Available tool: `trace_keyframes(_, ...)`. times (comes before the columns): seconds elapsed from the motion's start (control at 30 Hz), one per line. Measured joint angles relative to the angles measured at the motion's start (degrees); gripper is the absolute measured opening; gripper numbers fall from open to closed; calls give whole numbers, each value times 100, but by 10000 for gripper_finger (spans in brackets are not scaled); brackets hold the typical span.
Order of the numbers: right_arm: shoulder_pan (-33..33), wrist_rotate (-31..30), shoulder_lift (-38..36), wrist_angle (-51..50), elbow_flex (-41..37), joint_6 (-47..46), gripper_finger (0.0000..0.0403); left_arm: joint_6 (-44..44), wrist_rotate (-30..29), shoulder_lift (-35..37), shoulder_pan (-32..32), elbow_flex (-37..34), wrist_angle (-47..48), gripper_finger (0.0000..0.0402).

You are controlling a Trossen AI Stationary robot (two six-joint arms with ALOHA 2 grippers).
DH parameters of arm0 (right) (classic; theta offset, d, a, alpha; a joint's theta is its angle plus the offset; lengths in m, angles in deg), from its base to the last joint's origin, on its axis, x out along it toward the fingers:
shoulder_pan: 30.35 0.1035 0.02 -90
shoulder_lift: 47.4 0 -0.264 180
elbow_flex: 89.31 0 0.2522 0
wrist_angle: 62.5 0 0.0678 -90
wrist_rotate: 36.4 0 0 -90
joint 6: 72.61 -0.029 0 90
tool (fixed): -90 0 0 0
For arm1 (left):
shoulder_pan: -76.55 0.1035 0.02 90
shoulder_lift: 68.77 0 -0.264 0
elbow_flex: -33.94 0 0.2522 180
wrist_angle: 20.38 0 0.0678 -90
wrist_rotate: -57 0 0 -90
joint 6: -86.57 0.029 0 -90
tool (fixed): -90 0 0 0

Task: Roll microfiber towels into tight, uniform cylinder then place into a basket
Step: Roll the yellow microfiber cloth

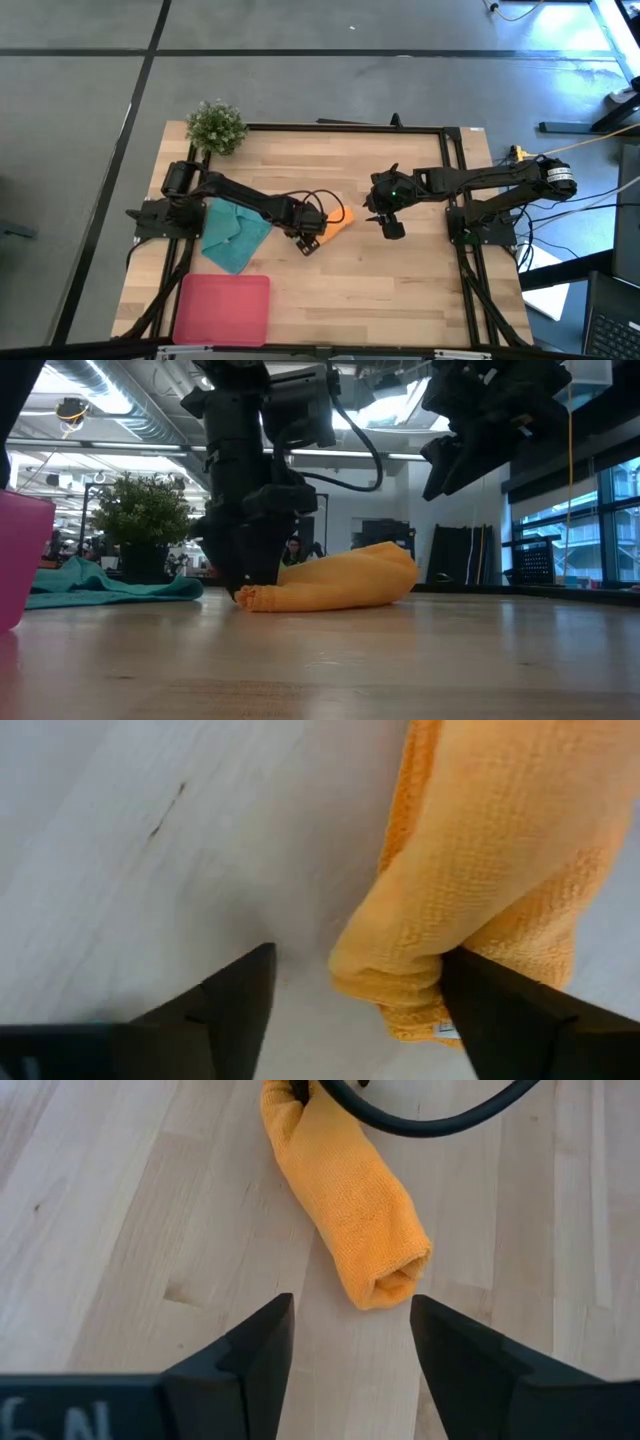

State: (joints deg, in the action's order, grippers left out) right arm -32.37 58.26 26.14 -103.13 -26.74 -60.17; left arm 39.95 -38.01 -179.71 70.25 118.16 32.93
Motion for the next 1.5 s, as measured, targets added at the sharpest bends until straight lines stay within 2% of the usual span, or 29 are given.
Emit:
trace_keyframes(0.23, 0, -1, 0, 4, 0, 1, 203, 1, -17, 88, 74, -10, 196, 375)
trace_keyframes(0.33, 2, 1, 0, 7, 0, 1, 203, 3, -15, 175, 78, -23, 306, 396)
trace_keyframes(0.73, 2, 0, 2, 50, 2, 1, 203, -81, -206, 759, 102, -11, 766, 399)
trace_keyframes(1.0, 0, -1, 2, 50, 2, 1, 203, -103, -349, 1066, 45, -4, 648, 399)
trace_keyframes(1.23, 1, -1, 2, 50, 2, 0, 203, 43, -420, 1080, -289, 179, 429, 399)
trace_keyframes(1.5, 0, -1, 2, 48, 2, 0, 203, 375, -1075, 1084, -785, 474, 229, 397)
